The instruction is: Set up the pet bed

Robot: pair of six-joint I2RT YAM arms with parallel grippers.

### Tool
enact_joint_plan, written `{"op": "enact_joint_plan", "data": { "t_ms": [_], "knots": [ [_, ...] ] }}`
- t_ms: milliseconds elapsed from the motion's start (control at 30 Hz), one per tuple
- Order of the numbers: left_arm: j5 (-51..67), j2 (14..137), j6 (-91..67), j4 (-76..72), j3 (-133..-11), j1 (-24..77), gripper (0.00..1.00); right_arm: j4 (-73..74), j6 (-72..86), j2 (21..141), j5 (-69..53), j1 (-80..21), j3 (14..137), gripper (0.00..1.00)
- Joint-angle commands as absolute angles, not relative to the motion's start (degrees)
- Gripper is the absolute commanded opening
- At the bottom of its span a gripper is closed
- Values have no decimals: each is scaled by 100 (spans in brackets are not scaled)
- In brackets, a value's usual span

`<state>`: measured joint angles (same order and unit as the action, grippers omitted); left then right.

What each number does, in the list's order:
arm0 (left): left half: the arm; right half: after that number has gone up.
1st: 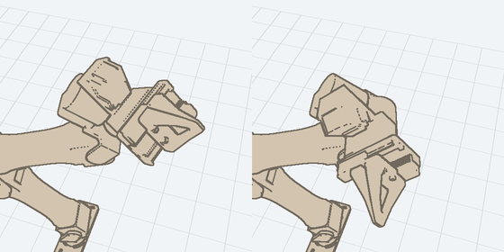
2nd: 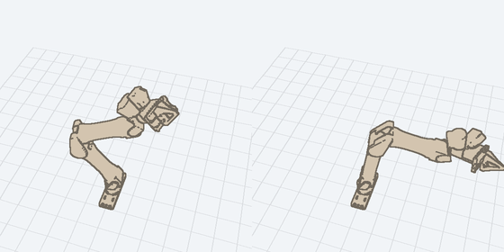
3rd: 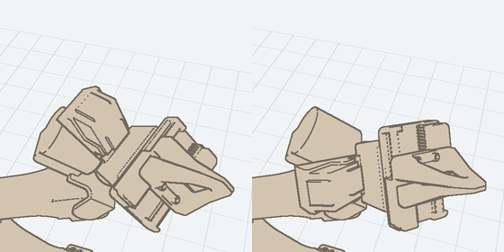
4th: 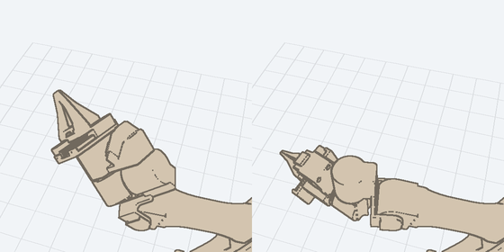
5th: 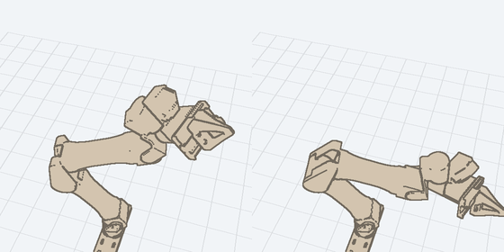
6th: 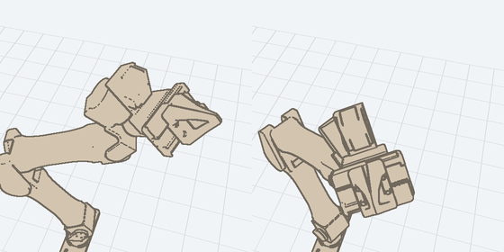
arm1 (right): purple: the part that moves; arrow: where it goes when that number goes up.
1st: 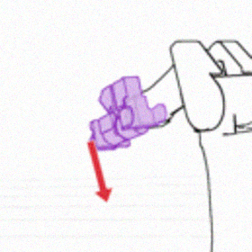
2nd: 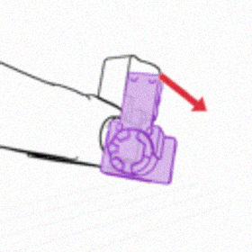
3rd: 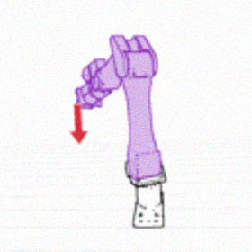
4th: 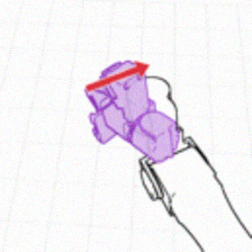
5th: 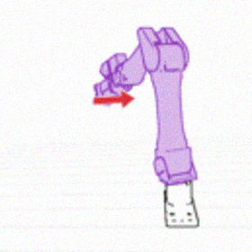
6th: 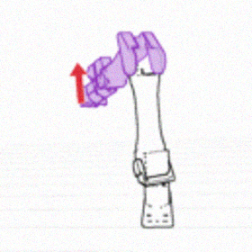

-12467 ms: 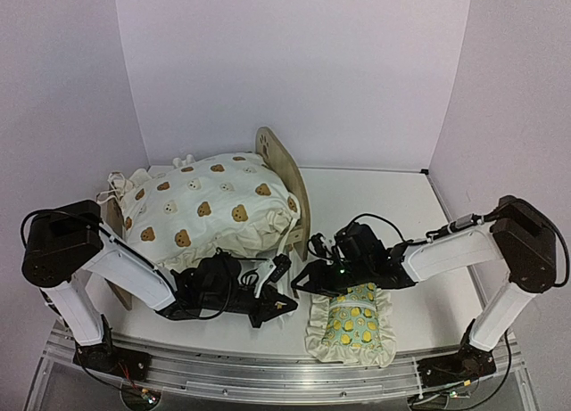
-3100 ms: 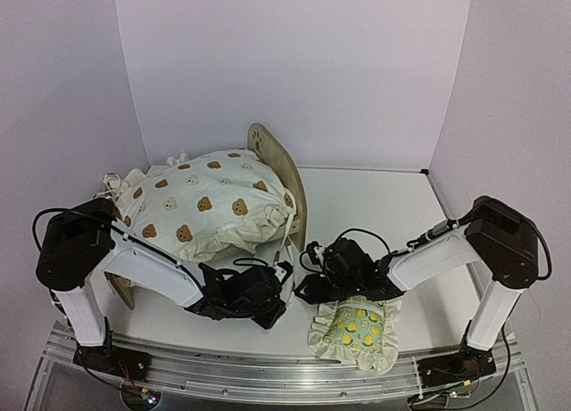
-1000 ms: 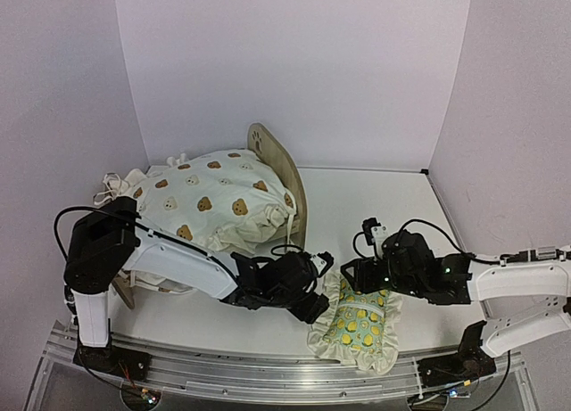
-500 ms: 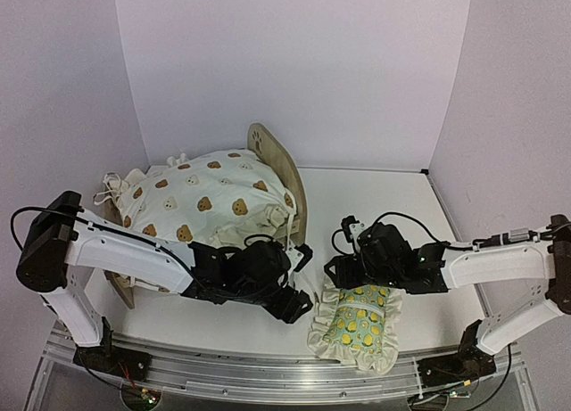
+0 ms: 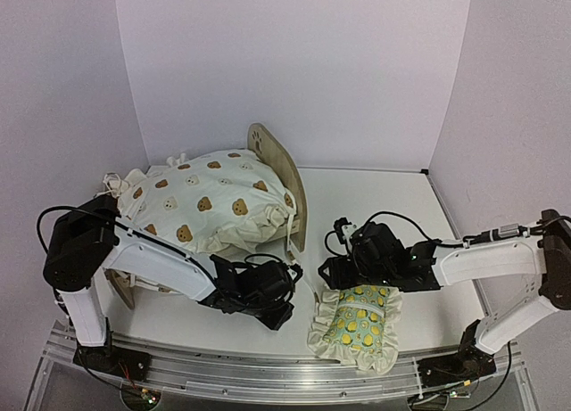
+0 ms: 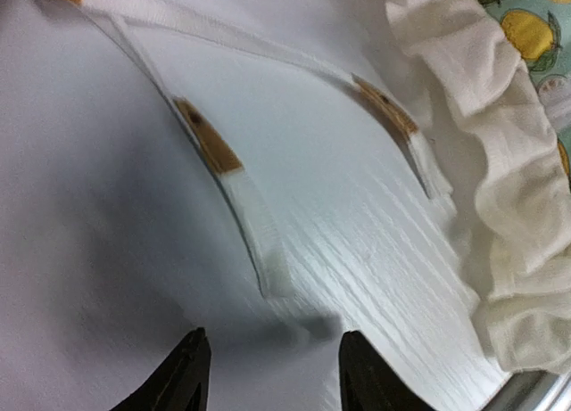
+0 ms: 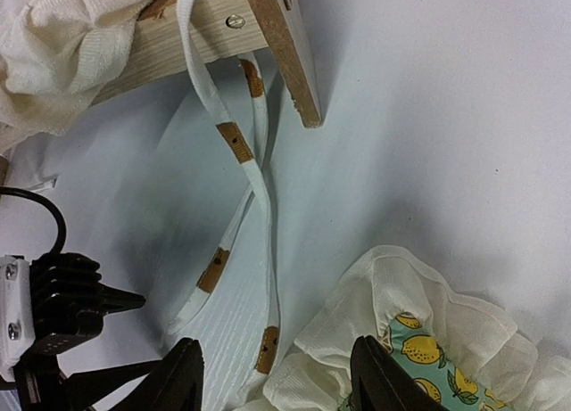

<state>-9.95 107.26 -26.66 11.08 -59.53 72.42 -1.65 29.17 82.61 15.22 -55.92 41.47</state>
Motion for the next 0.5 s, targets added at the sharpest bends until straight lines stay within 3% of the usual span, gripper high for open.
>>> {"op": "enact_joint_plan", "data": {
  "t_ms": [0, 100, 267, 467],
  "knots": [
    [-1001, 10960, -2538, 1067, -6310, 7209, 51, -218, 2944, 8104, 1568, -5609, 4119, 57],
    [-1063, 11052, -2521, 1015, -6357, 7199, 42, -219, 2935, 8116, 1581, -5607, 4115, 57],
    [-1229, 11254, -2506, 1183, -6486, 7188, 4, -216, 2896, 8121, 1607, -5583, 4113, 58],
    [-1122, 10936, -2384, 828, -6212, 7166, 0, -219, 2860, 8070, 1600, -5497, 4096, 58]
  ]
}}
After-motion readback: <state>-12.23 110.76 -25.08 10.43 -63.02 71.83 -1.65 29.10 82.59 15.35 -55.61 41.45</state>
